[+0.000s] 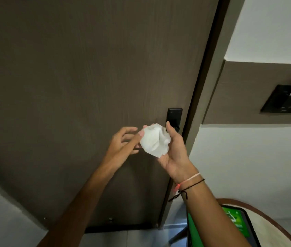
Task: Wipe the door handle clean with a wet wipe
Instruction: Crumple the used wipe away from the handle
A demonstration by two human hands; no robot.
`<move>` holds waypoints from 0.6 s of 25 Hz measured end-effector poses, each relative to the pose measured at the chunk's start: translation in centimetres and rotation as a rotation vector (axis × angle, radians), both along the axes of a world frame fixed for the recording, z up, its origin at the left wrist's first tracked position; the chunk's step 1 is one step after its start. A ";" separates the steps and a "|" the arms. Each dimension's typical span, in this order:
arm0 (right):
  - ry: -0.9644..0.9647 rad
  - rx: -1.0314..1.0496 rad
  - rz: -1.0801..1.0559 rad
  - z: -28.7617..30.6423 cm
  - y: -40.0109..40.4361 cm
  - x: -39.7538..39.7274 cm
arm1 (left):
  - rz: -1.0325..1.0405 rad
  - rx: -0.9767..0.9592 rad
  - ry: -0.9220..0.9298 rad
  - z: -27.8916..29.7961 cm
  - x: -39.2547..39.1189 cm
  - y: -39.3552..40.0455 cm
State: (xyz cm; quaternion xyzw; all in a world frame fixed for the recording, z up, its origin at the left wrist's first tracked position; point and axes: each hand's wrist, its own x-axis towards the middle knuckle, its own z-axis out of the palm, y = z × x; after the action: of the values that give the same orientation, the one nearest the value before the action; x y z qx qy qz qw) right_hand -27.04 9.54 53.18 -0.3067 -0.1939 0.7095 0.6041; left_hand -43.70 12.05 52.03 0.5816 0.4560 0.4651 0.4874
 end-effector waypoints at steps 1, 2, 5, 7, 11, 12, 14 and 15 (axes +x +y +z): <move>-0.015 -0.009 0.010 0.0 -1.2 0.9 | -0.053 -0.054 -0.047 -0.2 1.2 -0.8; -0.053 -0.008 0.000 -0.1 -2.5 2.0 | -0.090 -0.074 -0.075 -0.5 2.7 -1.5; -0.261 0.035 -0.103 -1.4 -5.6 6.8 | -0.143 -0.067 -0.126 -1.4 7.4 -3.5; -0.409 -0.001 -0.165 -2.4 -7.3 10.6 | -0.172 -0.097 -0.172 -2.5 10.6 -4.5; -0.679 -0.160 -0.352 -4.1 -11.6 18.0 | -0.255 -0.245 -0.234 -6.3 16.3 -6.9; -0.721 -0.212 -0.382 -4.7 -12.9 19.8 | -0.304 -0.290 -0.226 -7.4 18.0 -7.7; -0.760 -0.289 -0.390 -6.2 -15.2 23.4 | -0.413 -0.364 -0.236 -9.2 21.6 -9.2; -0.753 -0.307 -0.381 -7.0 -16.3 25.1 | -0.454 -0.396 -0.252 -10.0 23.7 -9.8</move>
State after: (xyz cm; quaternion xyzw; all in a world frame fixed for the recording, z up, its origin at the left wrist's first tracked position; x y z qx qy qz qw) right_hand -1.95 -6.71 46.15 -0.6598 -0.2329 0.4451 0.5588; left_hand -20.04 2.26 41.99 0.5002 0.3321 0.3151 0.7350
